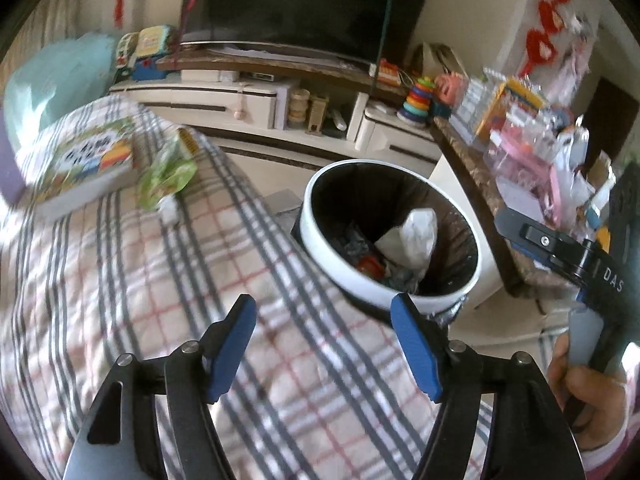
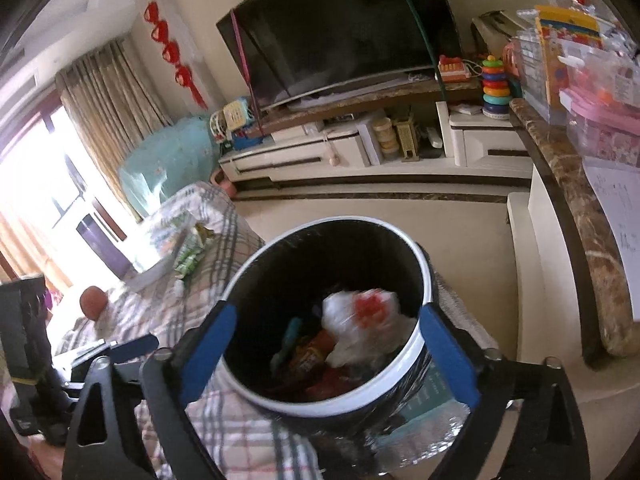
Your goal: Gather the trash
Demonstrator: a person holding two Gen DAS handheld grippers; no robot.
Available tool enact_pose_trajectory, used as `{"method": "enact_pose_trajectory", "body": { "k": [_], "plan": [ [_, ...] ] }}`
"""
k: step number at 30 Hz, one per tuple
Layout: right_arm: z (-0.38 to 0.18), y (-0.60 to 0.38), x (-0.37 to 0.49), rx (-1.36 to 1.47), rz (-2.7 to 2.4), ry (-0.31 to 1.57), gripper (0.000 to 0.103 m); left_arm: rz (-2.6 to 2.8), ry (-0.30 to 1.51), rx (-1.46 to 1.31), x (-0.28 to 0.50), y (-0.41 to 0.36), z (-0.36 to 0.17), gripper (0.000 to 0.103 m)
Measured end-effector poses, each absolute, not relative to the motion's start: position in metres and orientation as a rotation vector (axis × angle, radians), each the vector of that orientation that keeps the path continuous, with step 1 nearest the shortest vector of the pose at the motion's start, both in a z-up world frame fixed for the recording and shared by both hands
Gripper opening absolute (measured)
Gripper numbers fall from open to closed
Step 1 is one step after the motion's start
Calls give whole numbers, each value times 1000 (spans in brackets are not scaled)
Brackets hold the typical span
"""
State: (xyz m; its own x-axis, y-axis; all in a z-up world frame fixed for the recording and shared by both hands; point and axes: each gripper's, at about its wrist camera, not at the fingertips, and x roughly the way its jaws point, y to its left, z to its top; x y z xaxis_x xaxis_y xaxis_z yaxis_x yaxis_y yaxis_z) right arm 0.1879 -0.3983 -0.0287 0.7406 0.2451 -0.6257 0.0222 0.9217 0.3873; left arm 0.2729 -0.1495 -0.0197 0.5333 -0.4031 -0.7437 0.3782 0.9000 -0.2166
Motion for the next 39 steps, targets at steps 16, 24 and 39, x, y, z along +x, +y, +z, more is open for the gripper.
{"method": "enact_pose_trajectory", "body": {
  "k": [16,24,39],
  "plan": [
    [-17,-347,98,394,125,635,101,-439,774,-116,163,-75,-6,70],
    [33,-319,45,200,16,410,103,-359,558,-79,96,-59,19,97],
    [9,-301,19,91,-61,334,103,-183,445,11,45,-67,-7,102]
  ]
}}
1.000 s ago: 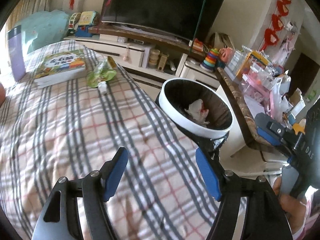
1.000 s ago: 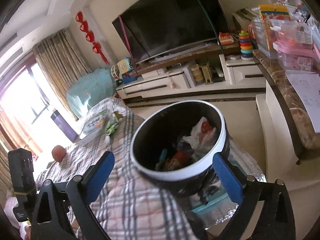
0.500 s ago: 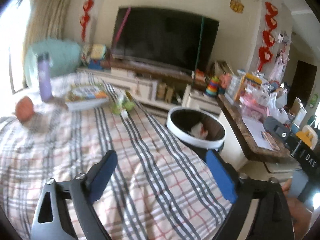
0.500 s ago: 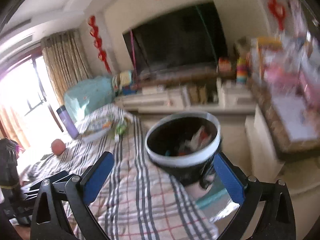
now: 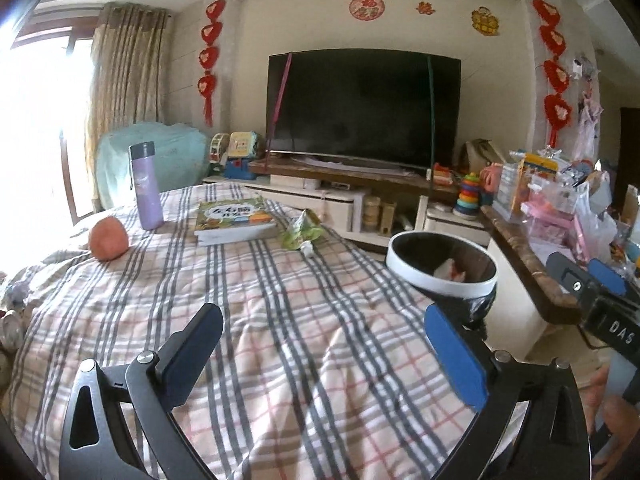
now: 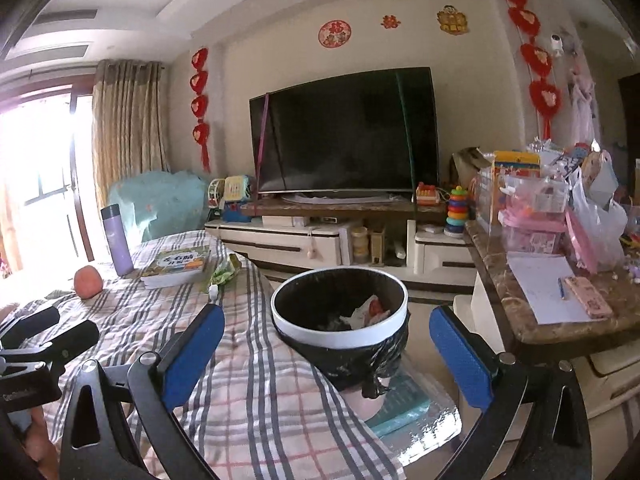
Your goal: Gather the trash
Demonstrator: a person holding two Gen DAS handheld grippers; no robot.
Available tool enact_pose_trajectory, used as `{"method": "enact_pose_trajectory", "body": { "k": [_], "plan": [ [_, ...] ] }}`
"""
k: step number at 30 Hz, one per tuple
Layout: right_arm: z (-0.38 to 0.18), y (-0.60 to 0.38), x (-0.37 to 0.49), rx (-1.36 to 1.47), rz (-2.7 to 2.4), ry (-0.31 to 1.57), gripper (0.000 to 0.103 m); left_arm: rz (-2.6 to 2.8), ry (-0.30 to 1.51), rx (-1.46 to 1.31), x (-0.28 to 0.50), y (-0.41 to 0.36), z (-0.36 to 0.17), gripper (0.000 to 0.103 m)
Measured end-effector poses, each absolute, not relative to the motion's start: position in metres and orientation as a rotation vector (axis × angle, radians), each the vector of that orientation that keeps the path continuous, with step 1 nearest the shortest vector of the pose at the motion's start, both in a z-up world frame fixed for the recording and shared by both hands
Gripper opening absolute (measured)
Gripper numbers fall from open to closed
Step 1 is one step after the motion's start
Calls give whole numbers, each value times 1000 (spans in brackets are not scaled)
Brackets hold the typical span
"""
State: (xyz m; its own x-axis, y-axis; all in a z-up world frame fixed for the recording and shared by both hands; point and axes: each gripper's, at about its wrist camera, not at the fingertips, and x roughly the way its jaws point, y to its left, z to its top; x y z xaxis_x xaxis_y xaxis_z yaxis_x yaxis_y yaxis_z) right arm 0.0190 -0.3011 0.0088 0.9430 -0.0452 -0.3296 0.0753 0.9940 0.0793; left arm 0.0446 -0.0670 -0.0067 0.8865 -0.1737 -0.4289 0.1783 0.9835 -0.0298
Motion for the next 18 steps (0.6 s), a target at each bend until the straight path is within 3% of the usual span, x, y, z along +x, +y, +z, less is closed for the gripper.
{"method": "enact_pose_trajectory", "body": {
  "k": [18],
  "plan": [
    [-12,-300,18,91,-60,327,103,-104,396,48,36,-77,-12,102]
  ]
}}
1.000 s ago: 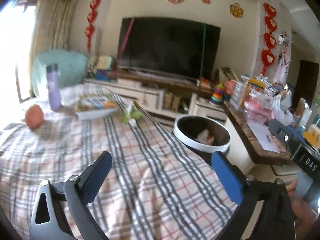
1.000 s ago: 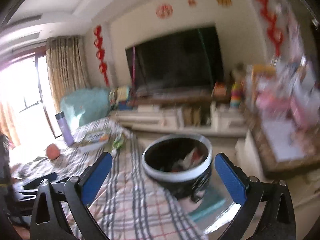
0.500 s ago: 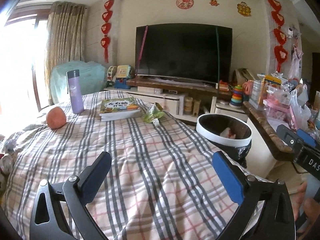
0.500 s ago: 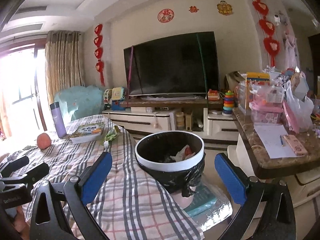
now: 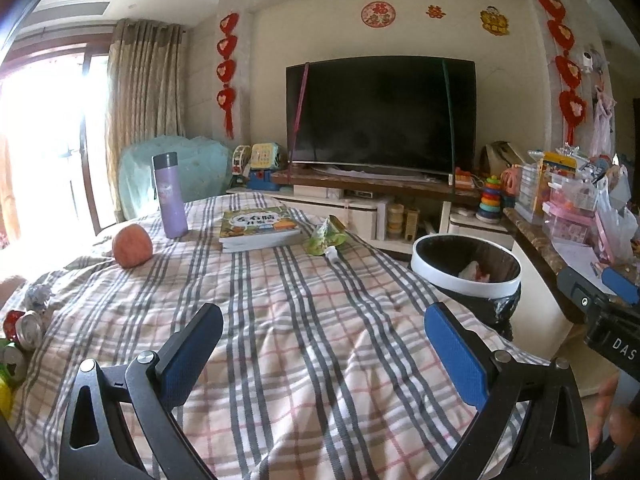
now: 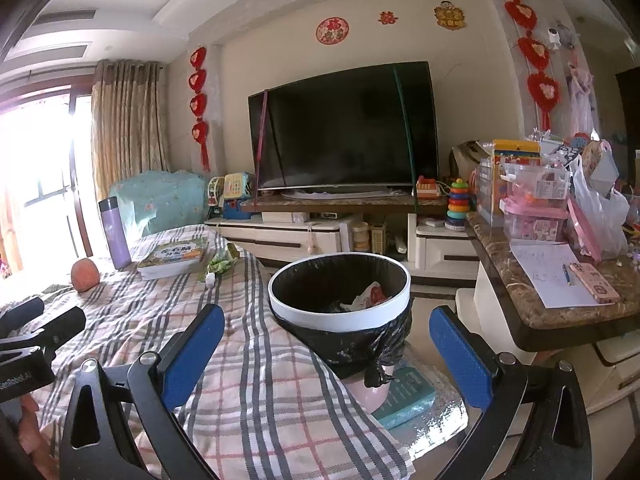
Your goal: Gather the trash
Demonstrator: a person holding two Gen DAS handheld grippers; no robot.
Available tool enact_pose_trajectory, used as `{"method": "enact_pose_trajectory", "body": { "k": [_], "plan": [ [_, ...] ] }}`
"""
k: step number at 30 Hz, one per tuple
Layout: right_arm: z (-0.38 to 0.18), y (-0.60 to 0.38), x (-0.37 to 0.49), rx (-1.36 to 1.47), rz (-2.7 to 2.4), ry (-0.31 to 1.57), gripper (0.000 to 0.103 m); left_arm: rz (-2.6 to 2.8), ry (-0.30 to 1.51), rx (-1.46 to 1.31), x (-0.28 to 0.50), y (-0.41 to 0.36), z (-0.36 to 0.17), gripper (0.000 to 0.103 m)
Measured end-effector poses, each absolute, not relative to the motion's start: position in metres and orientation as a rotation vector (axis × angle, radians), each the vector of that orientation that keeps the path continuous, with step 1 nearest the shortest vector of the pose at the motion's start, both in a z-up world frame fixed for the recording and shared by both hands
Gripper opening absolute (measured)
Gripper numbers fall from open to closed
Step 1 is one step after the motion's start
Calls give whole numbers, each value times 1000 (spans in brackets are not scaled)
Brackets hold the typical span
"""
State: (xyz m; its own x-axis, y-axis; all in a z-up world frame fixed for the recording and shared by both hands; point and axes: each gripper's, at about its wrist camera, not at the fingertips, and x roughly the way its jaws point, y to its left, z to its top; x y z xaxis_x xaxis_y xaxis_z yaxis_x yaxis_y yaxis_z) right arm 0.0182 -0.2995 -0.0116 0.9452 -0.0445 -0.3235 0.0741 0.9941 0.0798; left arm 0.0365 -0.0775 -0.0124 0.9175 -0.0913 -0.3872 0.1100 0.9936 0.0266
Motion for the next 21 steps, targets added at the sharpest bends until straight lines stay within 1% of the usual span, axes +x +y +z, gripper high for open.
{"method": "enact_pose_trajectory", "body": {
  "k": [21],
  "plan": [
    [-10,-302,14,107,-51,306,103,-110,387,66,35,-75,-15,102]
  ]
}}
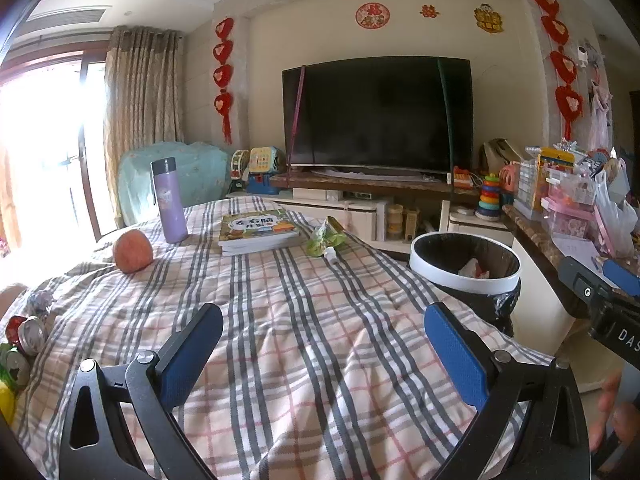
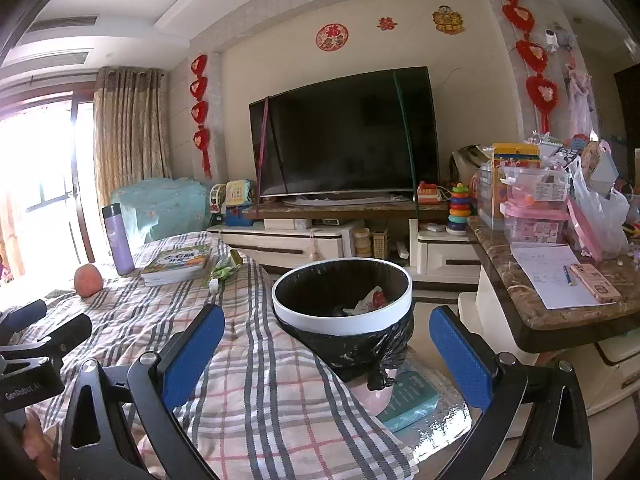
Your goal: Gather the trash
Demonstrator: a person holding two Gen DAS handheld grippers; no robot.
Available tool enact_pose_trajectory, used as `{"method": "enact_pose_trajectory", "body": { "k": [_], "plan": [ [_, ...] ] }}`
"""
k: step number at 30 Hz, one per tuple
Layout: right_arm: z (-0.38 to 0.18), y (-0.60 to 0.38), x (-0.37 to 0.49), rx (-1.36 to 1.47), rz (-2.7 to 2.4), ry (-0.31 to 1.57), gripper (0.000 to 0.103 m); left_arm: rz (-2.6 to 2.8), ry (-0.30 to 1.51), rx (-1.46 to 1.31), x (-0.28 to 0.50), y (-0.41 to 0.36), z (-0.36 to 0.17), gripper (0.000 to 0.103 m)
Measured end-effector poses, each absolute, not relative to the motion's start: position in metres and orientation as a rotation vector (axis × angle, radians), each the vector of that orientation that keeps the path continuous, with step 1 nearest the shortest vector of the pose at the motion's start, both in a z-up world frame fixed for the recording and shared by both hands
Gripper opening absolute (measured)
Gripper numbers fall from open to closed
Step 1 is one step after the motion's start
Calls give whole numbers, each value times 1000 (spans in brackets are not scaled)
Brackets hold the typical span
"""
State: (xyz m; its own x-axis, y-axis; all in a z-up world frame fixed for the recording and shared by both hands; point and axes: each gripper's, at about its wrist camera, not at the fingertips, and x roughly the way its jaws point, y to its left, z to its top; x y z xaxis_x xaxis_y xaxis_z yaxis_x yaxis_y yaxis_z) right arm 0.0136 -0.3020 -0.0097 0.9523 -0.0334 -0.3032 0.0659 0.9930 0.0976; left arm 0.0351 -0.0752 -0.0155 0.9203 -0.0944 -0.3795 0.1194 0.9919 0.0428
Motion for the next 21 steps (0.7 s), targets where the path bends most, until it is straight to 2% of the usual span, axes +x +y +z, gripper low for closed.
{"method": "enact_pose_trajectory", "body": {
  "k": [21],
  "plan": [
    [-10,-301,15,112,-45,308,103,-118,378,84,34,-75,-18,102]
  ]
}}
